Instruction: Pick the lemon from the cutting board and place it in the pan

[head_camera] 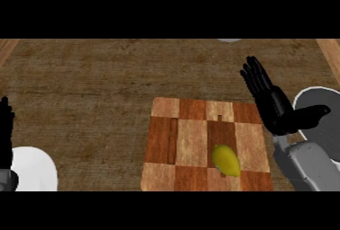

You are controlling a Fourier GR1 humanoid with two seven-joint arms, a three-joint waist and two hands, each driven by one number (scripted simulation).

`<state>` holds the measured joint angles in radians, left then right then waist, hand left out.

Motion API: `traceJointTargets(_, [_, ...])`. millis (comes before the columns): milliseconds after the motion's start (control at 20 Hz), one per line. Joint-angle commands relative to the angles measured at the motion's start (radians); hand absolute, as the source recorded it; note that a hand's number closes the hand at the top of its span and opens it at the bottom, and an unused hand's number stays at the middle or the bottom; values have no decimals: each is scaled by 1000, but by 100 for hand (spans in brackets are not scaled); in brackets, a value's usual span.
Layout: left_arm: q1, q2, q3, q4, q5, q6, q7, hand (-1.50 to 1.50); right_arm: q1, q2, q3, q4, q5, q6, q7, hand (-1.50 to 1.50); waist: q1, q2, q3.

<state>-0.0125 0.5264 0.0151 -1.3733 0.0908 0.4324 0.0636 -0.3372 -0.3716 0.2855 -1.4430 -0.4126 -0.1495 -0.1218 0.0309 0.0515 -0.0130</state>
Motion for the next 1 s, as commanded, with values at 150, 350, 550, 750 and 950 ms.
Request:
traceJointTargets(150, [-82, -153, -157, -127, 50, -124, -97, 0, -116, 9, 87, -50, -131, 356, -21, 150, -11, -48, 14])
traceJointTargets(350, [-88, -317, -306, -186, 76, -178, -182, 0, -101, -153, 43, 55, -23, 408, -75, 150, -40, -43, 13])
traceJointTargets(550, [-92, -308, -285, -159, 106, -218, -184, 0, 35, -300, 0, 99, -65, 742, -332, -150, -40, -45, 15])
traceJointTargets(750, [-83, -314, -324, -216, 76, -213, -147, 0, 4, -359, -18, 193, 166, 776, -557, -150, -25, -48, 16])
traceJointTargets(950, [-39, -326, -311, -151, 73, -247, -242, 0, -105, -362, 0, 179, 247, 776, -505, -150, -21, -50, 13])
